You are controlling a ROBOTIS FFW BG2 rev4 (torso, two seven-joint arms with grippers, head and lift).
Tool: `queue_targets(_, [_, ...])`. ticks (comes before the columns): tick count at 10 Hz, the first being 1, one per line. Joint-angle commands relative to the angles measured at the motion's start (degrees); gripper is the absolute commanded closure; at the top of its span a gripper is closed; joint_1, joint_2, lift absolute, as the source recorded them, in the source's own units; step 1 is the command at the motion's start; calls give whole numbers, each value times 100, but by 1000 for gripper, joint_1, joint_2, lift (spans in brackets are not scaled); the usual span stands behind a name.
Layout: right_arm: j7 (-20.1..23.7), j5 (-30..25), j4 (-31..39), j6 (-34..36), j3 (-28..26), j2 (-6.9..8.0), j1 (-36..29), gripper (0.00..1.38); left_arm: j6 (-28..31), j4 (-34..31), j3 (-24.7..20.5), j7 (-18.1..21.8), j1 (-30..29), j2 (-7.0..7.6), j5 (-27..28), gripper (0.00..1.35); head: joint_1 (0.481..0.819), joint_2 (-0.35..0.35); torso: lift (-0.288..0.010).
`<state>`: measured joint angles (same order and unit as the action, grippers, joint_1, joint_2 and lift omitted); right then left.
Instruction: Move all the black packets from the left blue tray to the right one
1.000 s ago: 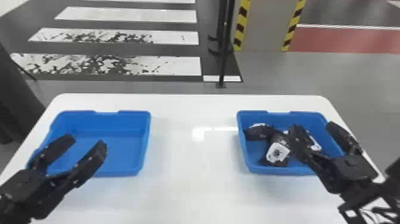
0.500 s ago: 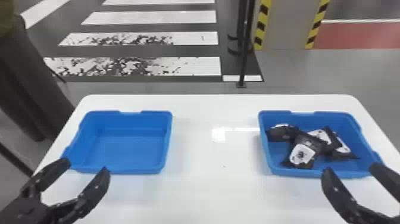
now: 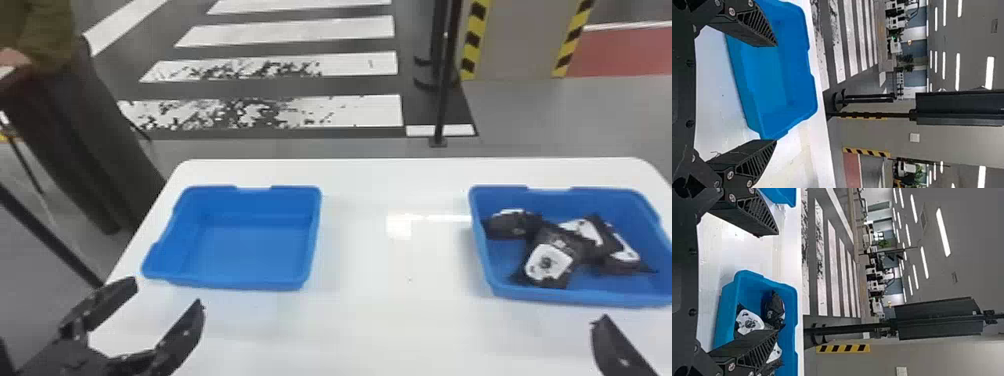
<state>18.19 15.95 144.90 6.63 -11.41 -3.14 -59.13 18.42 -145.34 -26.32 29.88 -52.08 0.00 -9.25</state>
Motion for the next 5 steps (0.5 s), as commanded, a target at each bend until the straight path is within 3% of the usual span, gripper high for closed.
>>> queue_targets(1, [0, 16, 15, 12, -1, 7, -21, 131, 14, -28, -19, 0, 75, -15, 137, 167, 695, 149, -140])
queue_targets(5, [0, 62, 1, 26, -1, 7, -6, 131, 28, -28, -42, 0, 160, -15, 194, 167, 695, 161, -140])
